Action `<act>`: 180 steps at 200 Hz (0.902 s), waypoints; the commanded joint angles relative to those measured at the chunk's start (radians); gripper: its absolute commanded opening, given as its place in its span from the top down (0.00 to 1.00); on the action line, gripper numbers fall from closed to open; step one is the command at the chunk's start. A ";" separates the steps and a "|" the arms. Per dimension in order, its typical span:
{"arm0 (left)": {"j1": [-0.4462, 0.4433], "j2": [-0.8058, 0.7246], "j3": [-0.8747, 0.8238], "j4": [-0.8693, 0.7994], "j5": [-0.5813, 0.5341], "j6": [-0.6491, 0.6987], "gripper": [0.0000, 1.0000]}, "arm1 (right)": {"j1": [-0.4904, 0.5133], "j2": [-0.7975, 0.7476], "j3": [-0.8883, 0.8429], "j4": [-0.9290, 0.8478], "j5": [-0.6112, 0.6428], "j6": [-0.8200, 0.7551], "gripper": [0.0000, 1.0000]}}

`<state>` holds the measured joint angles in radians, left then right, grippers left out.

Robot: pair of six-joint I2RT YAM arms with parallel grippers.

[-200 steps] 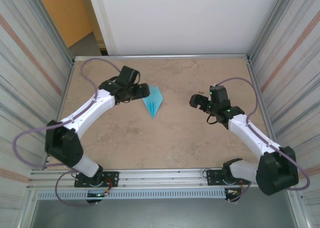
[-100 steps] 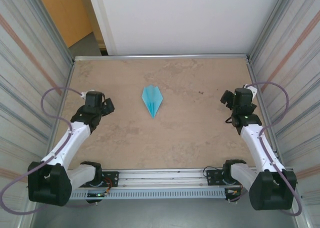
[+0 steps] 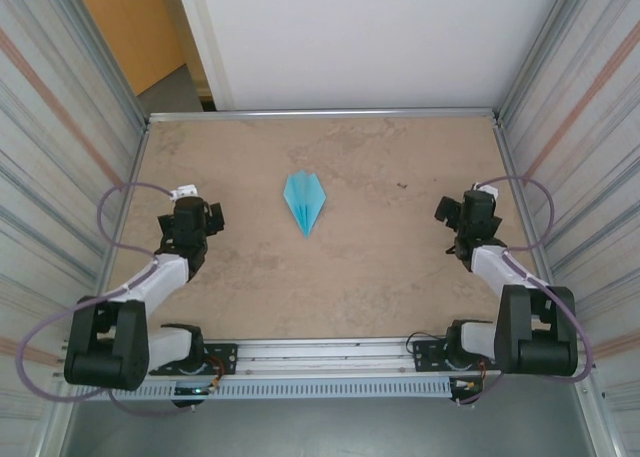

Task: Fold a paper plane with a square sheet of paper (pick it up from the middle)
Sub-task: Reset both arms

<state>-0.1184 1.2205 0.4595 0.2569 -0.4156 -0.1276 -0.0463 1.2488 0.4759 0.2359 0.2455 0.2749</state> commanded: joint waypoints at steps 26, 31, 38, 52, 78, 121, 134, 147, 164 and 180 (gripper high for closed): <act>0.050 0.076 -0.073 0.346 0.270 0.137 0.01 | -0.004 0.073 -0.043 0.276 -0.128 -0.117 0.01; 0.057 0.079 -0.076 0.361 0.293 0.138 0.01 | -0.004 0.082 -0.050 0.294 -0.130 -0.118 0.01; 0.064 0.084 -0.077 0.379 0.312 0.143 0.01 | -0.007 0.097 -0.057 0.326 -0.142 -0.120 0.01; 0.087 0.095 -0.079 0.402 0.370 0.153 0.01 | -0.012 0.119 -0.047 0.338 -0.166 -0.120 0.01; 0.124 0.159 -0.101 0.513 0.443 0.160 0.01 | -0.034 0.176 -0.044 0.415 -0.226 -0.126 0.01; 0.141 0.275 -0.094 0.602 0.522 0.169 0.01 | -0.044 0.227 -0.067 0.502 -0.294 -0.147 0.01; 0.143 0.287 -0.086 0.603 0.538 0.175 0.01 | -0.040 0.267 -0.072 0.546 -0.291 -0.150 0.01; 0.142 0.286 -0.071 0.570 0.531 0.173 0.01 | -0.017 0.288 -0.073 0.565 -0.291 -0.178 0.01; 0.139 0.290 -0.060 0.552 0.528 0.179 0.02 | -0.002 0.290 -0.067 0.559 -0.262 -0.189 0.01; 0.107 0.296 -0.040 0.520 0.471 0.197 0.01 | -0.003 0.293 -0.065 0.556 -0.264 -0.189 0.01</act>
<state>0.0166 1.5082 0.3759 0.7891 0.0879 0.0296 -0.0555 1.5368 0.4183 0.7406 -0.0246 0.1211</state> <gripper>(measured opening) 0.986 0.991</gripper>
